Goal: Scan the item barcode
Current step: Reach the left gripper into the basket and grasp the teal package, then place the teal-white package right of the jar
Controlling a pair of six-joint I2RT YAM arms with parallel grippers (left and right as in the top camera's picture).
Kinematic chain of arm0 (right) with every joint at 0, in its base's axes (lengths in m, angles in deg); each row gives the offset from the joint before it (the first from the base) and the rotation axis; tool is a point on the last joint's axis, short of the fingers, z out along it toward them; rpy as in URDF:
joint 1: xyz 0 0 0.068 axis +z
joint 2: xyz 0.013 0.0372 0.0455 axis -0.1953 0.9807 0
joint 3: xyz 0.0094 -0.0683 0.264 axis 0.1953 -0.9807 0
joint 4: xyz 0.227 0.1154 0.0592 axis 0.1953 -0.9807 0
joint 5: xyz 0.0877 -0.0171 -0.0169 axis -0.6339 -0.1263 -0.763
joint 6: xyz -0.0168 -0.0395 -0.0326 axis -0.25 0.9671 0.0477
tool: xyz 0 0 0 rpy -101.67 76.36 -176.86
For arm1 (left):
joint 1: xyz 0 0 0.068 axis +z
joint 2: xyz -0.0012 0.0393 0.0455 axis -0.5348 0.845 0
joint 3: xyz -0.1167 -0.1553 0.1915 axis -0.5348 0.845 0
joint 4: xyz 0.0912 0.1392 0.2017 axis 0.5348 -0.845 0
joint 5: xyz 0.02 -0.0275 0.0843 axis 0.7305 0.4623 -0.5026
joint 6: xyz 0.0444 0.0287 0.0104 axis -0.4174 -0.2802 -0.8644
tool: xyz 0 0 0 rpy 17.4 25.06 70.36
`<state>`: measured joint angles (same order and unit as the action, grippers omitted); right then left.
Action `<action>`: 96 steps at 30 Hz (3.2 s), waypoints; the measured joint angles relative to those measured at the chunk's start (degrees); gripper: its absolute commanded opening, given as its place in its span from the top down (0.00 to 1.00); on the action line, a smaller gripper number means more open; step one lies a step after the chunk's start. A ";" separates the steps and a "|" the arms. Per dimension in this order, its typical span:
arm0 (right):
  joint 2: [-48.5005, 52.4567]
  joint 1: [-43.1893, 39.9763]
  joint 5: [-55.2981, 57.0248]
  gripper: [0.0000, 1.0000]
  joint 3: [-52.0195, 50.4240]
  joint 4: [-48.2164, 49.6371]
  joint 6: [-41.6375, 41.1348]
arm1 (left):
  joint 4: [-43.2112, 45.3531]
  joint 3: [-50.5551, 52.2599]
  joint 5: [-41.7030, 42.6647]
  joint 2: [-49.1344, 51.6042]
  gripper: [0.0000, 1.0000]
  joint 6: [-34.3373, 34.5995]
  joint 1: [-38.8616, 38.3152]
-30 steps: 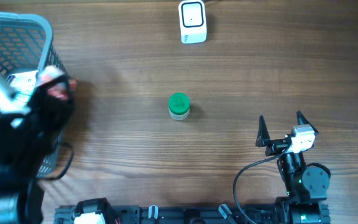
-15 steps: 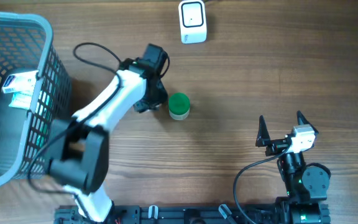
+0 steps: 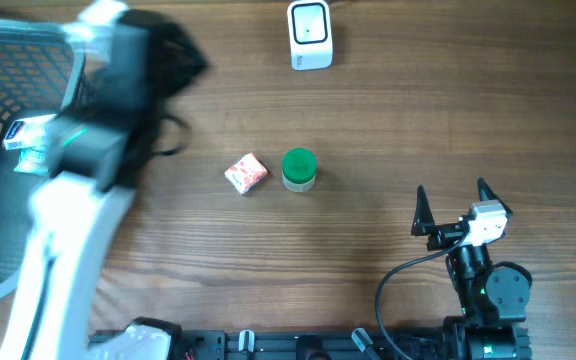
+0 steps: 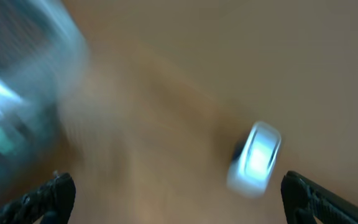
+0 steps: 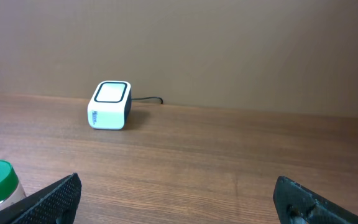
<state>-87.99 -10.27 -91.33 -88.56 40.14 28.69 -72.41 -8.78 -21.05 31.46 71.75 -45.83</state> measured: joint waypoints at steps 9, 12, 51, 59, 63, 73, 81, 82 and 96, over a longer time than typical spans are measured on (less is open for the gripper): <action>0.00 0.00 -0.02 0.00 0.00 0.00 0.02 | -4.63 -0.59 3.63 2.10 0.00 -3.28 44.22; 0.00 0.00 0.00 0.00 0.00 -0.02 0.02 | -7.08 -0.26 9.03 12.24 0.00 -3.28 52.13; 0.00 0.00 0.00 0.00 0.00 0.00 0.02 | -10.84 -13.16 23.87 11.32 0.52 -6.21 44.28; 0.00 0.00 0.00 0.00 0.00 0.00 0.02 | -19.89 -12.92 30.34 -2.29 0.53 -4.72 26.45; -0.02 0.00 -0.02 0.00 0.00 0.00 0.02 | -13.77 -7.23 30.75 4.20 0.55 -4.50 9.94; 0.00 0.00 -0.02 0.00 0.00 0.00 0.02 | 4.83 -4.20 31.36 31.67 0.52 -4.50 -21.00; 0.00 0.00 -0.02 0.00 0.00 0.00 0.02 | 4.22 -3.93 30.88 47.52 0.31 -4.55 -31.41; 0.00 0.00 0.00 0.00 0.00 0.00 0.02 | 4.15 -3.93 30.45 47.58 0.23 -4.66 -31.89; 0.00 0.00 -0.02 0.00 0.00 -0.02 0.02 | -3.06 -20.11 9.75 14.82 0.00 -13.55 -8.50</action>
<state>-87.99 -10.27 -91.35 -88.56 40.11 28.72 -75.47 -28.89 -11.30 46.28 58.20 -54.33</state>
